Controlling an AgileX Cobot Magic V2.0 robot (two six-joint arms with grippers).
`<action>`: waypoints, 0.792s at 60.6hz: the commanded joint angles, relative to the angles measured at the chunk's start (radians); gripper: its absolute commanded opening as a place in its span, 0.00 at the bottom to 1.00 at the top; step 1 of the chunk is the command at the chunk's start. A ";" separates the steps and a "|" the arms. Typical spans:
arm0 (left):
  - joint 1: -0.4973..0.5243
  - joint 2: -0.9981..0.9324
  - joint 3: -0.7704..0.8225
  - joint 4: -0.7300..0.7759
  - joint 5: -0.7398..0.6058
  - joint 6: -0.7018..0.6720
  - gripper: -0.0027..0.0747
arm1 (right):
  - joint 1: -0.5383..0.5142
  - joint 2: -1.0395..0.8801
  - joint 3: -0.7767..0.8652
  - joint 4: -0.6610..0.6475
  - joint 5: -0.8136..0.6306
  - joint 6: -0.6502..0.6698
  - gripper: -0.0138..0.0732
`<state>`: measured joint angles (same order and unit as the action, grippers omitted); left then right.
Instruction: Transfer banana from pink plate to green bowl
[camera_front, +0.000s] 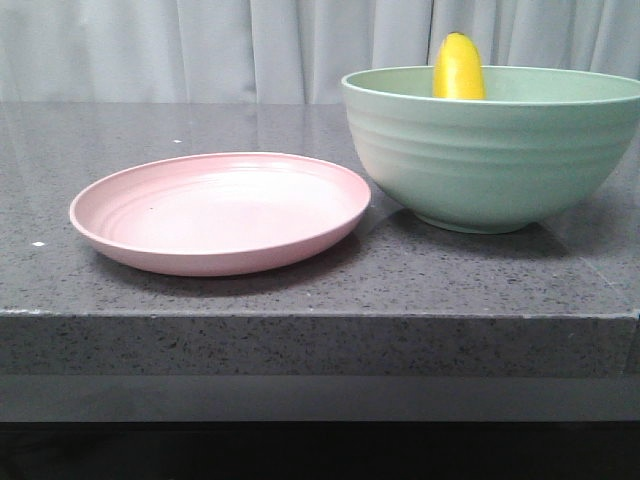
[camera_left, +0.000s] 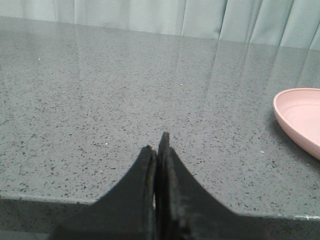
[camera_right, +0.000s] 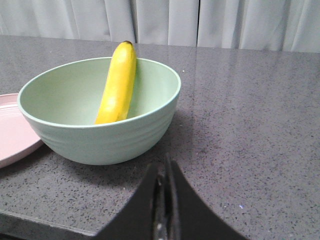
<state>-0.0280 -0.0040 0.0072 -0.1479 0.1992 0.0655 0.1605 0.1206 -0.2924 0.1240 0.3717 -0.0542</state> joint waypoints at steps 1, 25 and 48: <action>0.000 -0.020 0.002 -0.012 -0.089 -0.001 0.01 | 0.003 0.011 -0.026 0.004 -0.078 0.001 0.09; 0.000 -0.020 0.002 -0.012 -0.089 -0.001 0.01 | -0.045 -0.060 0.087 -0.038 -0.190 0.002 0.09; 0.000 -0.019 0.002 -0.012 -0.089 -0.001 0.01 | -0.137 -0.153 0.320 0.032 -0.256 0.054 0.09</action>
<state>-0.0280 -0.0040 0.0072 -0.1479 0.1937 0.0655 0.0308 -0.0101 0.0253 0.1342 0.2136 -0.0143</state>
